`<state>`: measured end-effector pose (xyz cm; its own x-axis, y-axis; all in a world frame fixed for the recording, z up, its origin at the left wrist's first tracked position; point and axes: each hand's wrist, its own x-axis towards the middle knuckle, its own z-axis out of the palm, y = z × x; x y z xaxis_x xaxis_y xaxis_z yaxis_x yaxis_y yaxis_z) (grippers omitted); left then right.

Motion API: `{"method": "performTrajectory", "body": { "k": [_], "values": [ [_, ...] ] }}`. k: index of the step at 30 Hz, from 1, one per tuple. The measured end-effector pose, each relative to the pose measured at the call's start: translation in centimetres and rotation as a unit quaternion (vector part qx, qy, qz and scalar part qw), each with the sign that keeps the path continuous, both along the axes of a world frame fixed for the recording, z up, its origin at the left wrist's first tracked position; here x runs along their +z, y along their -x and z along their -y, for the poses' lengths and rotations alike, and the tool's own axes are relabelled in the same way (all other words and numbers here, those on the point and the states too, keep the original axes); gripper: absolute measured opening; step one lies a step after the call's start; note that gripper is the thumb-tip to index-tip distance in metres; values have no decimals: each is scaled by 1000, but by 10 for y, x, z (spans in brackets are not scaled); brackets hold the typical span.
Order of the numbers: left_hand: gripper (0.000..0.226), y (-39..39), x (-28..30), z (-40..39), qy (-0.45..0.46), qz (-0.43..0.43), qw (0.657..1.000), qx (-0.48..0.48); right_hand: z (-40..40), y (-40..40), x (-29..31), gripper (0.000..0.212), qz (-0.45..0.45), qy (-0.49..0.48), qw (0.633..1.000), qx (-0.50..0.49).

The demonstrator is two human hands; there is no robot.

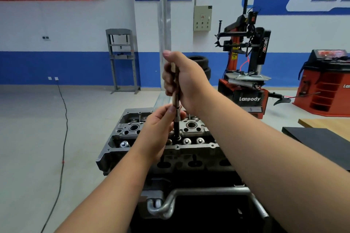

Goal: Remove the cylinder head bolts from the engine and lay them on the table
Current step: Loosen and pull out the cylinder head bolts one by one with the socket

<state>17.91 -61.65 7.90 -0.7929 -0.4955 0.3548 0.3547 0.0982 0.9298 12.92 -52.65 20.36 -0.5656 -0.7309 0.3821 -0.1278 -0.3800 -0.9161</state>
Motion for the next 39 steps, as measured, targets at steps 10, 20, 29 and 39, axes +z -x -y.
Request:
{"method": "performTrajectory", "body": {
  "k": [10,20,29,39],
  "values": [
    [53,0,0,-1,1,17,1000,-4,6,3,-1,38,-4,27,999,31],
    [43,7,1,-2,-28,-40,996,69,12,-13,-3,24,-59,1,988,-144],
    [36,-3,0,2,3,21,999,-24,-2,10,6,41,-12,-12,998,62],
    [57,2,-1,-3,-22,-35,998,41,10,-6,2,28,-27,68,993,-95]
  ]
}}
